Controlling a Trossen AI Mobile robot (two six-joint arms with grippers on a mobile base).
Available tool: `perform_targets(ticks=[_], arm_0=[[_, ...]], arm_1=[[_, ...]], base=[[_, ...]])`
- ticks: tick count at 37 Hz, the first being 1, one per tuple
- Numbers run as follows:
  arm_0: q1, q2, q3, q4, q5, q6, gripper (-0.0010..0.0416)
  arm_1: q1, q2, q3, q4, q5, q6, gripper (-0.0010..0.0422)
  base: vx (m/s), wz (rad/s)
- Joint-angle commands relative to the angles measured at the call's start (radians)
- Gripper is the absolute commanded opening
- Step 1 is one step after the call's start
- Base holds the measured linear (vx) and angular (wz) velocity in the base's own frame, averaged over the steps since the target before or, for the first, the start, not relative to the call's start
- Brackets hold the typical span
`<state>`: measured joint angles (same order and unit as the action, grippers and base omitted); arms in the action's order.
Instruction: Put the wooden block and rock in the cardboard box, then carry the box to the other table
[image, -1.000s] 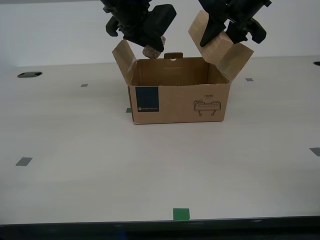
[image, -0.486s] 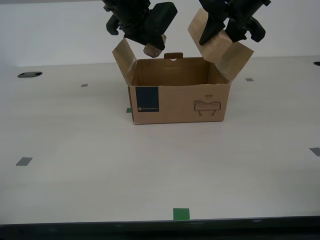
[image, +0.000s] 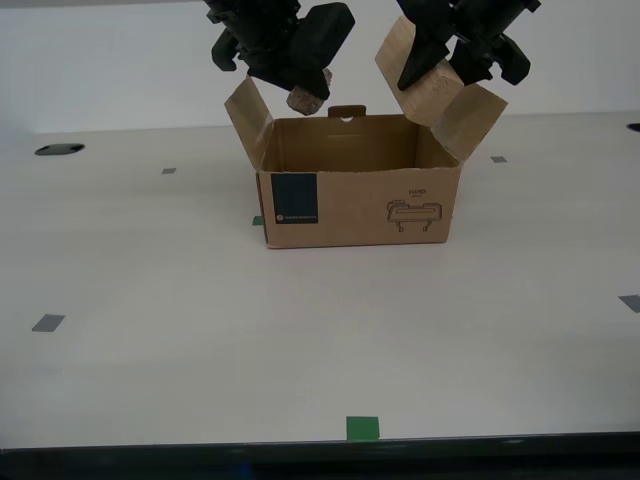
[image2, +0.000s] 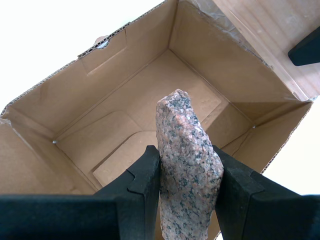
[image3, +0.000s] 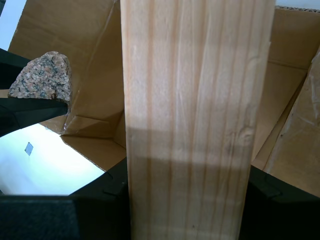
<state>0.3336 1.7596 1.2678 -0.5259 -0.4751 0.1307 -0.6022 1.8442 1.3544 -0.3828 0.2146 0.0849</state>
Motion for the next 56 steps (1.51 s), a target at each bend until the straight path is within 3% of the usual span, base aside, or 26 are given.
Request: perform_targets(ticks=[1, 12, 27, 36, 40, 56], arm_0=[[0.002, -0.001, 0.001, 0.002, -0.007, 0.002, 0.0], [0.003, -0.001, 0.001, 0.002, -0.006, 0.002, 0.0008], [0.006, -0.001, 0.001, 0.002, -0.006, 0.002, 0.0102], [0.008, -0.001, 0.001, 0.002, -0.006, 0.002, 0.0157], [0.008, -0.001, 0.001, 0.003, -0.006, 0.002, 0.0187], [0.008, -0.004, 0.001, 0.0, -0.006, 0.003, 0.0351]], arm_1=[[-0.001, -0.001, 0.002, 0.004, 0.003, 0.001, 0.0], [-0.001, -0.001, 0.002, 0.004, 0.003, -0.008, 0.0], [-0.001, -0.001, 0.002, 0.003, 0.004, -0.023, 0.0012], [-0.001, -0.001, 0.002, 0.004, 0.003, -0.026, 0.011], [-0.001, -0.001, 0.002, 0.005, 0.003, -0.053, 0.0159], [-0.001, -0.001, 0.002, 0.011, 0.003, -0.08, 0.0314]], base=[[0.0, 0.0], [0.0, 0.0], [0.0, 0.0], [0.0, 0.0], [0.0, 0.0], [0.0, 0.0]])
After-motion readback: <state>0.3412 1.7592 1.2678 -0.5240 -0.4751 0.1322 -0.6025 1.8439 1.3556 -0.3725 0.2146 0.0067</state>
